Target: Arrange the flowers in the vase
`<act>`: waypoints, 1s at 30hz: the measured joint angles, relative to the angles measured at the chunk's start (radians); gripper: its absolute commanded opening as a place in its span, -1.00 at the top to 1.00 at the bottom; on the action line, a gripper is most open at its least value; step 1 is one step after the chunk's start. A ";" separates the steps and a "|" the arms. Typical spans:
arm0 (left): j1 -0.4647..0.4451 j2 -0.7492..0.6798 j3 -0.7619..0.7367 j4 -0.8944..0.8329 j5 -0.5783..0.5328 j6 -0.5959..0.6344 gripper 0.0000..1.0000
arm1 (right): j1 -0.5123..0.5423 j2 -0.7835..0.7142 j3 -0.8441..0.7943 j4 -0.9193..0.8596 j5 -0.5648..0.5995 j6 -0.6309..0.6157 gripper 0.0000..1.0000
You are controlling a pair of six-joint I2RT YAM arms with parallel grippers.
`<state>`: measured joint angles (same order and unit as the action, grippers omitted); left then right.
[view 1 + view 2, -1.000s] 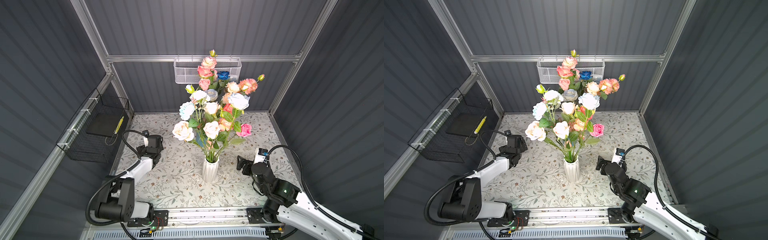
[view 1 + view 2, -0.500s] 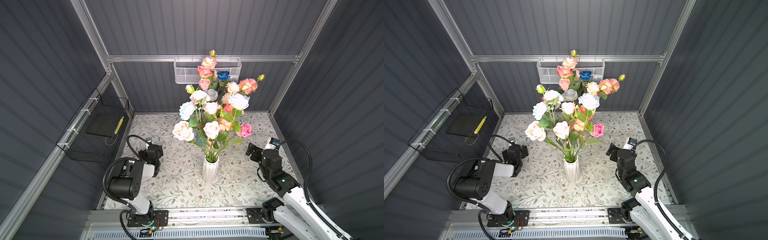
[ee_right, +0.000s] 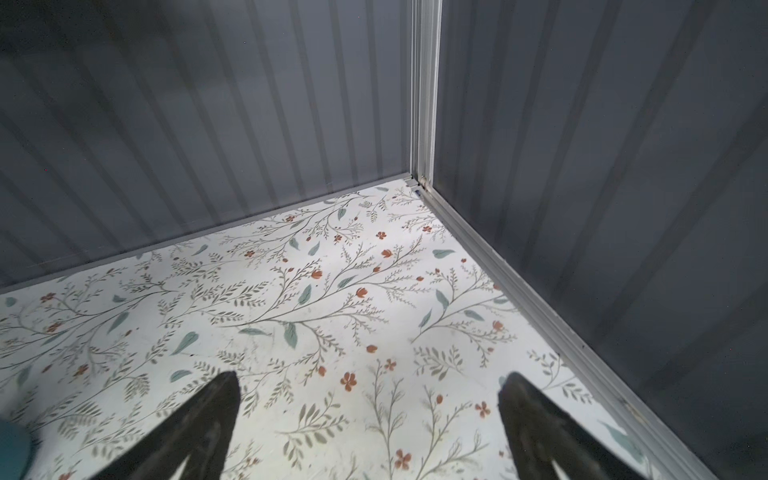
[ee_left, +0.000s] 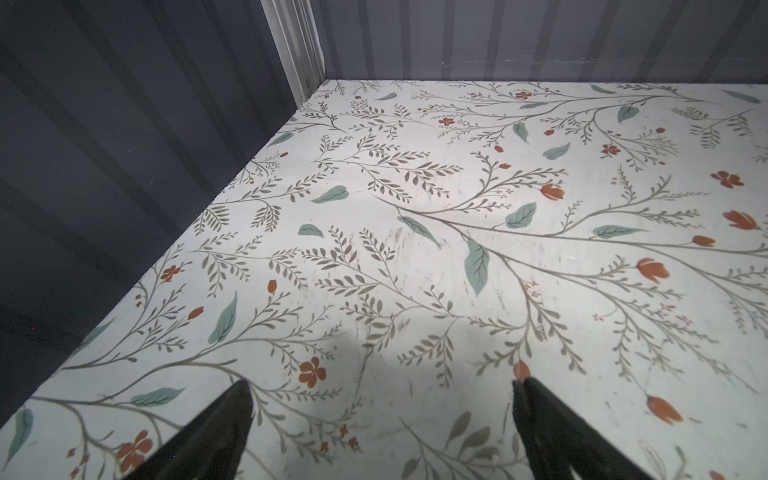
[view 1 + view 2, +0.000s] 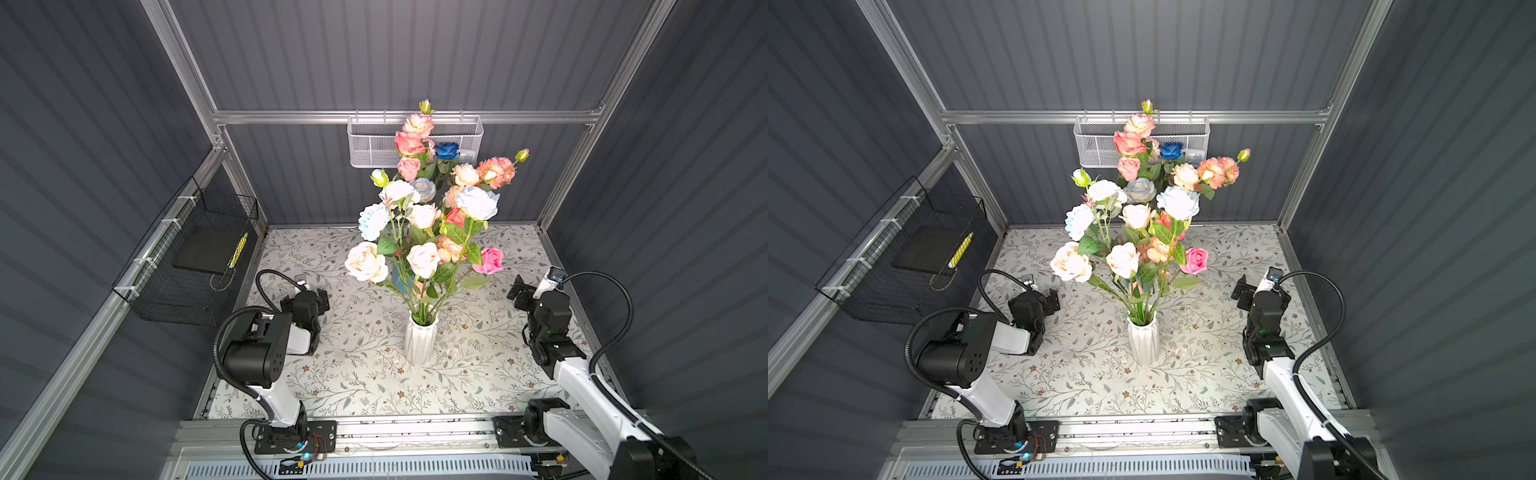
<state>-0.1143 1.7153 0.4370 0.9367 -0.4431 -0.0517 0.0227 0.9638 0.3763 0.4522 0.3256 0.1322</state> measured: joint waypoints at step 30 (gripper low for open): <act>0.000 0.000 0.000 0.000 0.000 0.000 -1.00 | -0.077 0.494 -0.055 0.505 -0.279 -0.062 -0.98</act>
<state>-0.1143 1.7153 0.4370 0.9367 -0.4427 -0.0517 -0.0544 1.4578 0.3218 0.9577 0.0463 0.0704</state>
